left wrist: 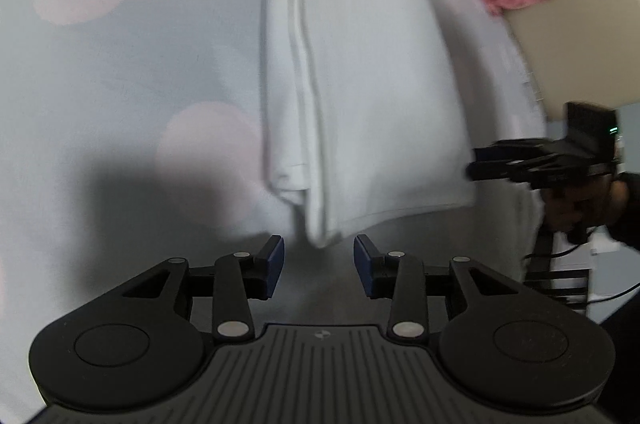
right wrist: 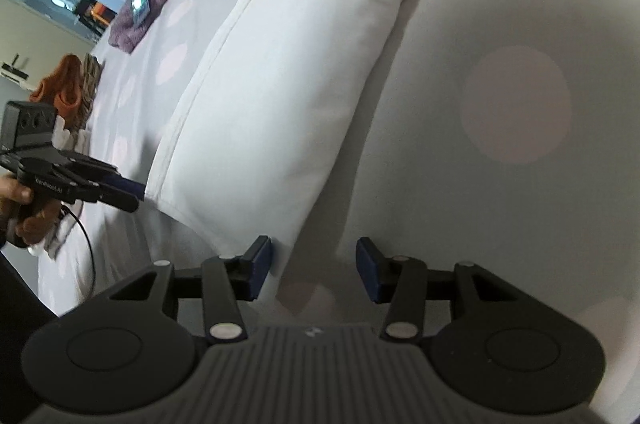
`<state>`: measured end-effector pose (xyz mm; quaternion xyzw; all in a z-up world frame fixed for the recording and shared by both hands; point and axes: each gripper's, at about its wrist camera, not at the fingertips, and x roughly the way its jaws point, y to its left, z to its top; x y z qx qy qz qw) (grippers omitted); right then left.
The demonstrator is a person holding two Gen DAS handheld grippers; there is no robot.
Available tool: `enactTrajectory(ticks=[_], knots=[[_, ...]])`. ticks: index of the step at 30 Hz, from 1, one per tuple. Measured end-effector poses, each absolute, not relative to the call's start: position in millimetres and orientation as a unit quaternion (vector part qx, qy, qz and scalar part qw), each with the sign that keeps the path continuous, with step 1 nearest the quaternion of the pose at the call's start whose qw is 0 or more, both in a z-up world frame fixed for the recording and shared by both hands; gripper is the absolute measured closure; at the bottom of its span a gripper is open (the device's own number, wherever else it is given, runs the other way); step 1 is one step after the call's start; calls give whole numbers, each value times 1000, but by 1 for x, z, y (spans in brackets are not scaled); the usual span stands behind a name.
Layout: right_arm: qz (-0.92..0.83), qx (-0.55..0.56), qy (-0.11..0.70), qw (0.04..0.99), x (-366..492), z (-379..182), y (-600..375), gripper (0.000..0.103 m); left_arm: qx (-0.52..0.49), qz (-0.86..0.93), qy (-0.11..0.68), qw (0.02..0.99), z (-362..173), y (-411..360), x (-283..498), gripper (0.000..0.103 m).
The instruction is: Fold clothes
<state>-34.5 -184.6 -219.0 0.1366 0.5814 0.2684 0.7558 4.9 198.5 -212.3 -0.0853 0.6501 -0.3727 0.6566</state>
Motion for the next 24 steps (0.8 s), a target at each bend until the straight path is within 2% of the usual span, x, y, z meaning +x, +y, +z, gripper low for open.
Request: enactTrajectory(ticks=[5,9,11,13,15,17,24], knots=[[252,116,593,756,-28,-211,-162,53,-78,-358,649,666,-214,182,-3,70],[247,103,593,760,-23,-205,-151,54,-15,-351,634,689,-209,165,-13,70],[243,105,593,761,-24,-205,-153,54,-14,-348,630,694,-211,162,-12,73],[240,108,592,761,-27,-205,-157,59,-28,-348,630,694,-213,164,-10,77],[240,115,594,759,-30,-203,-161,71,-30,-345,632,693,-212,165,-8,82],[241,120,595,757,-34,-201,-161,79,-25,-348,632,692,-209,165,-7,86],[241,124,595,757,-42,-201,-158,89,-16,-357,627,692,-207,167,-8,90]])
